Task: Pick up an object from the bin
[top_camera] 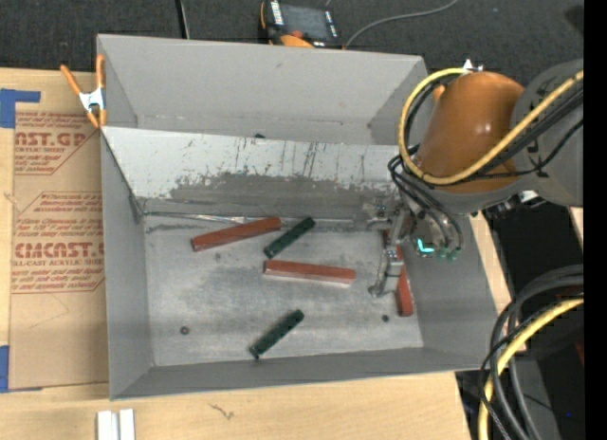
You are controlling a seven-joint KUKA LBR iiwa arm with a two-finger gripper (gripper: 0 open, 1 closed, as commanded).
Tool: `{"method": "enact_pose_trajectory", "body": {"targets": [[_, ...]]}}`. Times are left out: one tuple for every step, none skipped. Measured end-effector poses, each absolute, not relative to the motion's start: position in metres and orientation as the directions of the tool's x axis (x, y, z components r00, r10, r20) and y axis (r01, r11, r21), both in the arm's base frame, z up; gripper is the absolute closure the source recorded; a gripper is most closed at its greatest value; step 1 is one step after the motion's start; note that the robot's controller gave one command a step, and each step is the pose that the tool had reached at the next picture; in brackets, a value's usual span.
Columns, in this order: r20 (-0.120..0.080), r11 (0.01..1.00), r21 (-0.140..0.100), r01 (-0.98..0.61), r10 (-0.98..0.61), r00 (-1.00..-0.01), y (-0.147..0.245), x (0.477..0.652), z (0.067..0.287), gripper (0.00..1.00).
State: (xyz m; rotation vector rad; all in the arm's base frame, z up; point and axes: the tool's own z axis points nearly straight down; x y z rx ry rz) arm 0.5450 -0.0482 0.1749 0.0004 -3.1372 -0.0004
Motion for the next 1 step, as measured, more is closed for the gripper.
{"method": "enact_pose_trajectory", "body": {"targets": [[-0.007,0.997,0.002,-0.078,-0.078,-0.997,0.0198,0.5706,0.0684,0.0]]}}
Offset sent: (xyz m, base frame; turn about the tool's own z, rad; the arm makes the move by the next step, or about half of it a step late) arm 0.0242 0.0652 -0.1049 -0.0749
